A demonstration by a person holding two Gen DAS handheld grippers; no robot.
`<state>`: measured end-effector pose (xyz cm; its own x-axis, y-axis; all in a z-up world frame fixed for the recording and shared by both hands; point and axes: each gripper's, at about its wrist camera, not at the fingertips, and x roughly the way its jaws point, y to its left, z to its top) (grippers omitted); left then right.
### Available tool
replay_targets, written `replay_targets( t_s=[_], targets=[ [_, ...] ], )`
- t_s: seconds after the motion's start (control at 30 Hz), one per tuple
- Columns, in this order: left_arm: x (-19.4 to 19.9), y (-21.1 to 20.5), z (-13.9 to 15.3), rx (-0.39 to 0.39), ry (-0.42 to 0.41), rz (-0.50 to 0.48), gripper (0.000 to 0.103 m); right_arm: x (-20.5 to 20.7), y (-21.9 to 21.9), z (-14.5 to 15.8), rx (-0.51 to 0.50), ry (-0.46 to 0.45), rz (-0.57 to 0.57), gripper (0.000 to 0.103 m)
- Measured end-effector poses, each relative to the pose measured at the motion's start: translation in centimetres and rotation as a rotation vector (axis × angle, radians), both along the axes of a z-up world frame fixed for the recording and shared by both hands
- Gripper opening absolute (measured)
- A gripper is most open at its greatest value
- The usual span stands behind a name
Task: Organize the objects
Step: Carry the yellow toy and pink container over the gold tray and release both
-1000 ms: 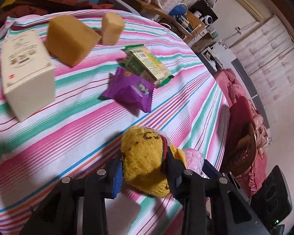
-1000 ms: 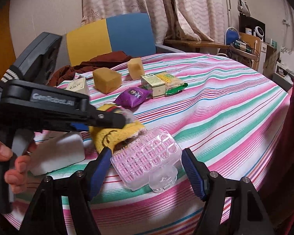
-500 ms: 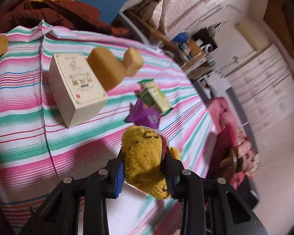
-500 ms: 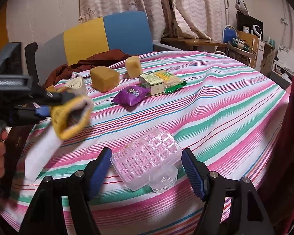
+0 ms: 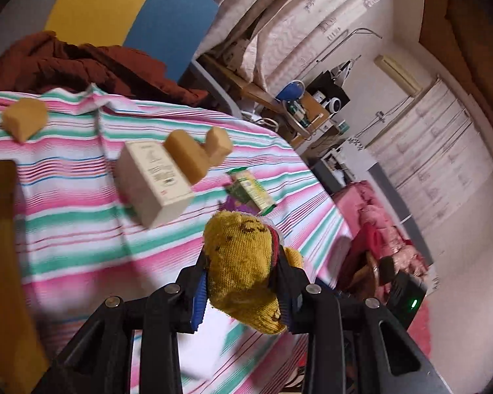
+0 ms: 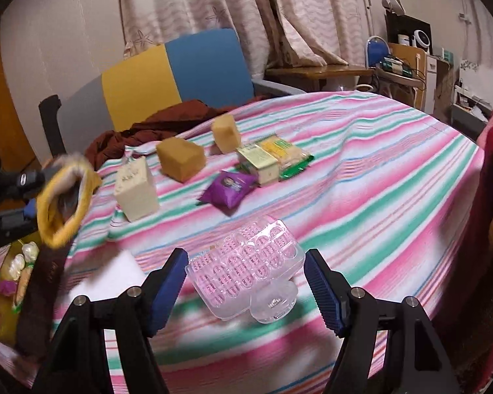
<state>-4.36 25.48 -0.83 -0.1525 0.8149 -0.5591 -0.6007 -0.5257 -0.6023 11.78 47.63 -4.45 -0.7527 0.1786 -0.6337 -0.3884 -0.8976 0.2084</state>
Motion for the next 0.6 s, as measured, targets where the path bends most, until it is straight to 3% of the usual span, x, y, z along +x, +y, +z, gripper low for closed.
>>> replay_targets(
  t_s=[0.6],
  targets=[
    [3.7,-14.9,0.0,-0.088,0.112,0.197,0.035,-4.3,-10.7,3.7,-0.089,0.086,0.31,0.073]
  ],
)
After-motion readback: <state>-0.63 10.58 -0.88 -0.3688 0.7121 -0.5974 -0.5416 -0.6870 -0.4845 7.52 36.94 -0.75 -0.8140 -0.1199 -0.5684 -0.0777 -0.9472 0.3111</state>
